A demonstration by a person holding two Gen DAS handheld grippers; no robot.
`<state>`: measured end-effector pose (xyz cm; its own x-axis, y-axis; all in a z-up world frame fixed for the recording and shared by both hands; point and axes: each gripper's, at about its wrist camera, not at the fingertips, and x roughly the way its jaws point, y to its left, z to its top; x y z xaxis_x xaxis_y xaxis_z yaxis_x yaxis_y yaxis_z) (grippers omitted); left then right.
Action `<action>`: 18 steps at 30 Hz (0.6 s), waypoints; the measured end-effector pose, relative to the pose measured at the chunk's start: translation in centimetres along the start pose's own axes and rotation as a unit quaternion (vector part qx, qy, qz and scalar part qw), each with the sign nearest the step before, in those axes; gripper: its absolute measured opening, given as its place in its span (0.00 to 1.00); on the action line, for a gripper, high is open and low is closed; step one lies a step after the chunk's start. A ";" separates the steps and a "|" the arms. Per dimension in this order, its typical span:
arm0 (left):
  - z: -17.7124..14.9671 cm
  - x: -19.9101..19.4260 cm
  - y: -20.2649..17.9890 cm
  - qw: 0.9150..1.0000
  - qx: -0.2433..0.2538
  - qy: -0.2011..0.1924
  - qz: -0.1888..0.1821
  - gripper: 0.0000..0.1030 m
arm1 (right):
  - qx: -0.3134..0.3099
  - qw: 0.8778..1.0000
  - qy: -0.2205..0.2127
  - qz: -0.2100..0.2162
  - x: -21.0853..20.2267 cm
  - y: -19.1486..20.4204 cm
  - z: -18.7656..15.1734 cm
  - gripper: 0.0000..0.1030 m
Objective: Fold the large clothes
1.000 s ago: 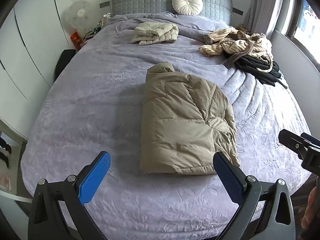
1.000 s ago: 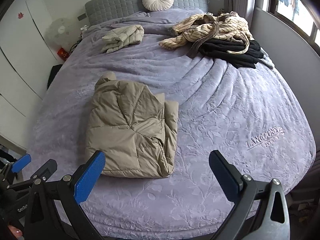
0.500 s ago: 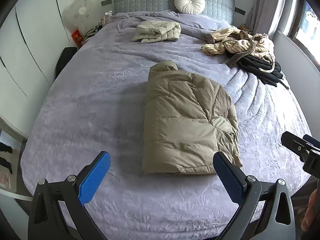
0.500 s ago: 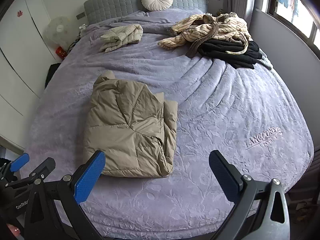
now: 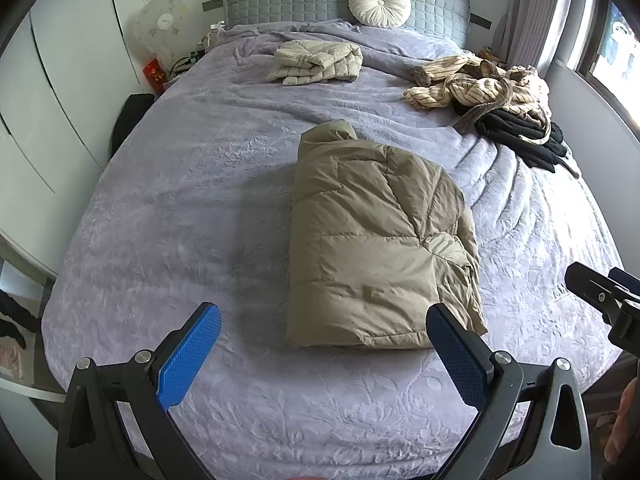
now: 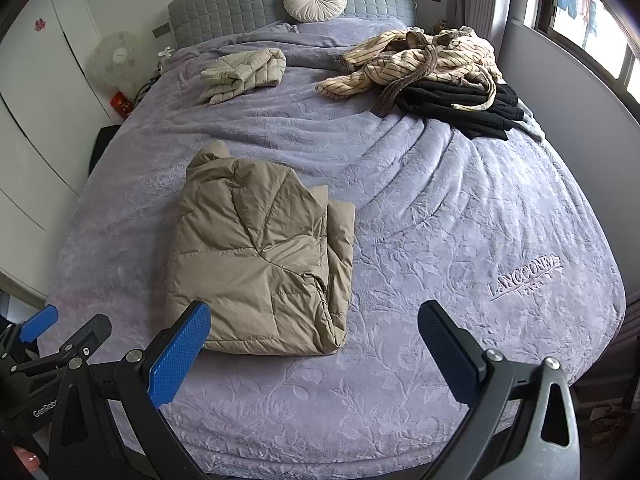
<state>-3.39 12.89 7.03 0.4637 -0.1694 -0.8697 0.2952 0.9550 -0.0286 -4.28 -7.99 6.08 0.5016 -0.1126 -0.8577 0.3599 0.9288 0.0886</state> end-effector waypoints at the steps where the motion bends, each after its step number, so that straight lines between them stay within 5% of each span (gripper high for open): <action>1: 0.0 0.0 0.0 1.000 0.000 0.000 0.001 1.00 | 0.000 1.000 0.000 0.000 0.0 0.0 0.0 1.00; 18: 0.2 0.2 0.1 1.000 0.001 0.001 0.000 1.00 | -0.001 1.000 0.001 -0.001 0.0 0.1 0.1 1.00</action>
<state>-3.12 12.92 6.92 0.4621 -0.1690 -0.8706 0.2977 0.9543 -0.0272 -4.20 -7.91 6.13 0.4998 -0.1148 -0.8585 0.3592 0.9294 0.0849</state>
